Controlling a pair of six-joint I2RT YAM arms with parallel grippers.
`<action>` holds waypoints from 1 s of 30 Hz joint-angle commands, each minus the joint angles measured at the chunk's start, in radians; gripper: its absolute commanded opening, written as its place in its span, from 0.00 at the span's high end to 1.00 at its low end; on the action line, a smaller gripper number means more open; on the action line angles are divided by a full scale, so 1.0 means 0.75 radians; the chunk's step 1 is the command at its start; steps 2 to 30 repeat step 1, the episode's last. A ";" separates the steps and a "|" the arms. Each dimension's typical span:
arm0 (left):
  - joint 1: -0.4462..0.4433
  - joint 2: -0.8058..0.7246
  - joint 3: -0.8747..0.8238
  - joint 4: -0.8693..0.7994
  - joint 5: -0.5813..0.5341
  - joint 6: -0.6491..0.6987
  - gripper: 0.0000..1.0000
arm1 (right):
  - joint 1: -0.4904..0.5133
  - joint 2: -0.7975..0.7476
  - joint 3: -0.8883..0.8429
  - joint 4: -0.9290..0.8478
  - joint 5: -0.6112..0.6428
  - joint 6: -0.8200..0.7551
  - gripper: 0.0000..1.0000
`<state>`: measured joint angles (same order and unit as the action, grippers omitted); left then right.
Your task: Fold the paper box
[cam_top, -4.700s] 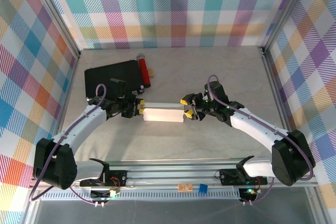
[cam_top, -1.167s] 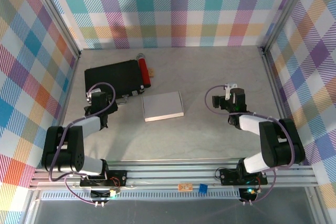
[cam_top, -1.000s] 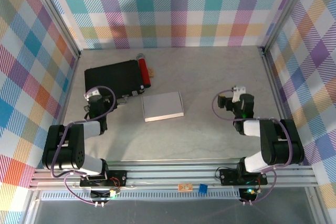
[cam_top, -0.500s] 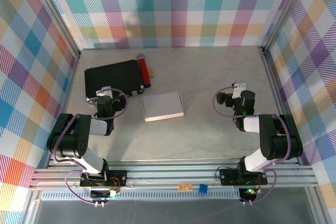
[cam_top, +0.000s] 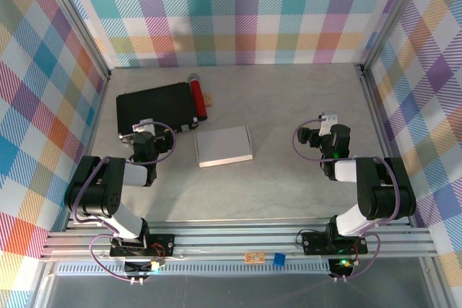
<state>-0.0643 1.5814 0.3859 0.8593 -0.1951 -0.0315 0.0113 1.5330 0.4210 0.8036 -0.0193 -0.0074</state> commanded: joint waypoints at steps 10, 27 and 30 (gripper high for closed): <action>-0.006 -0.008 0.008 0.047 0.000 0.034 0.00 | -0.007 -0.001 -0.011 0.023 -0.005 0.016 0.01; -0.006 -0.008 0.008 0.047 0.000 0.034 0.00 | -0.007 -0.001 -0.011 0.023 -0.005 0.016 0.01; -0.006 -0.008 0.008 0.047 0.000 0.034 0.00 | -0.007 -0.001 -0.011 0.023 -0.005 0.016 0.01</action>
